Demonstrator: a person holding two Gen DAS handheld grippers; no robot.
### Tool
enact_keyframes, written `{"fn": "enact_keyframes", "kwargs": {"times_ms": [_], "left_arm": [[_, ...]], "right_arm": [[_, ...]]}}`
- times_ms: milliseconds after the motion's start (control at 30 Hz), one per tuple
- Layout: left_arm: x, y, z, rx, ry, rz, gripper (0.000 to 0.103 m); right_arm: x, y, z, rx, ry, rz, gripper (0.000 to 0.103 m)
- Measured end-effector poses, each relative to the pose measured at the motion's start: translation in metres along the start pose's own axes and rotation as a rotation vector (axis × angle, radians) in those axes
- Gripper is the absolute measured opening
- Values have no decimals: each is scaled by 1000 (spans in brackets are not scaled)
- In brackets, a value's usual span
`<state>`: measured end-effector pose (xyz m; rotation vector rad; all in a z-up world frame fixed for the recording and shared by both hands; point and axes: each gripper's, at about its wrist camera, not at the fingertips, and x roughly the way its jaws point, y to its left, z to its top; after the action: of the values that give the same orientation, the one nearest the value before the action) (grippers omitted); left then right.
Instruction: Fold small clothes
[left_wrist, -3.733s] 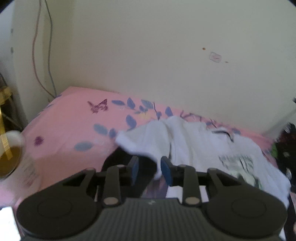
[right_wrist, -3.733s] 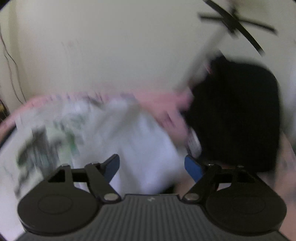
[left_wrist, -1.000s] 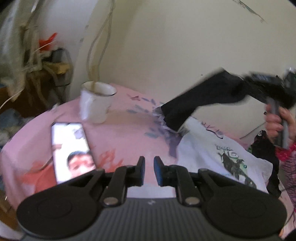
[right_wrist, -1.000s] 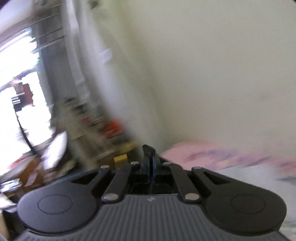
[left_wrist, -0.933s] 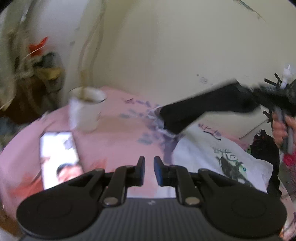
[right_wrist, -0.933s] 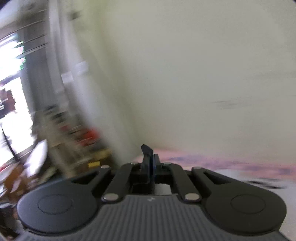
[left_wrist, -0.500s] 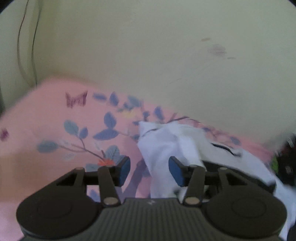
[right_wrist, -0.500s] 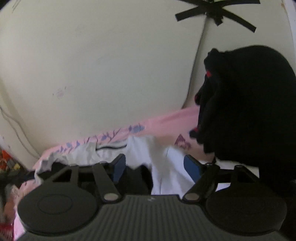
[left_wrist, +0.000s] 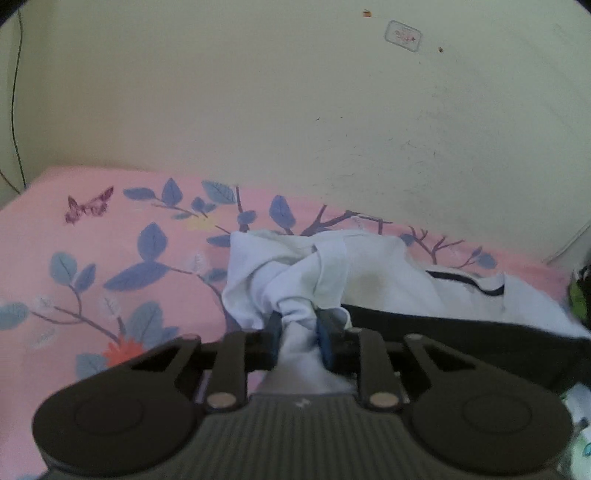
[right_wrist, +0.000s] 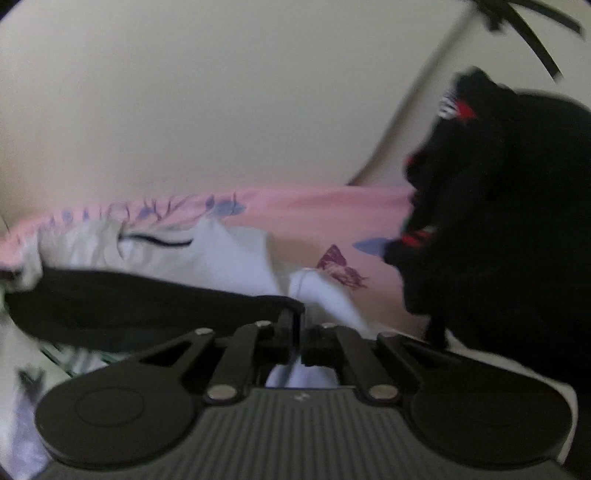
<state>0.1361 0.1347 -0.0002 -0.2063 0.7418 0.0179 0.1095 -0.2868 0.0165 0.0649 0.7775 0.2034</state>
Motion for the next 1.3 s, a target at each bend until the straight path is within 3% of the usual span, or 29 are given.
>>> {"fn": "enact_keyframes", "kwargs": {"times_ms": [33,67,100,133,200,400,433,500,567,633,700,733,833,1000,1033,1067,1100,1200,1300], "left_arm": [[0,1,0,1,-1,7,17],[0,2,0,-4,0,6,17],[-1,5,0,-9,0,0,17],[-1,5,0,-13,0,-3,17],[-3,6,0,-19,0,1,18],[-1,1,-3,17,-9,23,18],[-1,2,-3,14,-9,20,18],[-1,4,-2,9,-7,11,19],[-1,5,-2,6,-4,4,19],[0,6,-2,6,-4,4,19],[0,4,-2,16,-15,24,20],[0,3,-3,22,-16,30,21],[0,0,-3,37,-19,43,22],[-7,7,0,3,-26,43,28],[-13,7,2,-8,-42,43,28],[-22,7,4,-17,-74,50,29],[-31,6,7,-22,-107,57,30],[-58,0,11,-35,-199,76,32],[-75,-4,14,-53,-243,35,33]], "right_arm": [[-9,-2,1,2,-20,6,3],[-23,-5,2,4,-53,11,37],[-39,-8,2,11,-102,4,54],[-50,-13,4,9,-148,-8,52],[-53,-22,15,12,-147,-45,52],[10,-17,40,-73,50,-51,51],[21,-14,40,-87,96,-48,47],[40,-7,34,-126,175,-19,15],[38,8,32,-224,143,-44,0],[32,10,37,-254,72,-148,0],[25,-1,46,-221,-37,-315,0],[21,-8,50,-194,-69,-354,0],[-1,-27,54,-42,-64,-203,0],[-111,-45,20,82,-215,-129,0],[-133,-52,8,118,-230,-143,6],[-152,-63,-9,157,-237,-153,55],[-168,-74,-27,201,-243,-177,83],[-203,-90,-77,272,-232,-256,83],[-211,-93,-111,299,-186,-320,83]]}}
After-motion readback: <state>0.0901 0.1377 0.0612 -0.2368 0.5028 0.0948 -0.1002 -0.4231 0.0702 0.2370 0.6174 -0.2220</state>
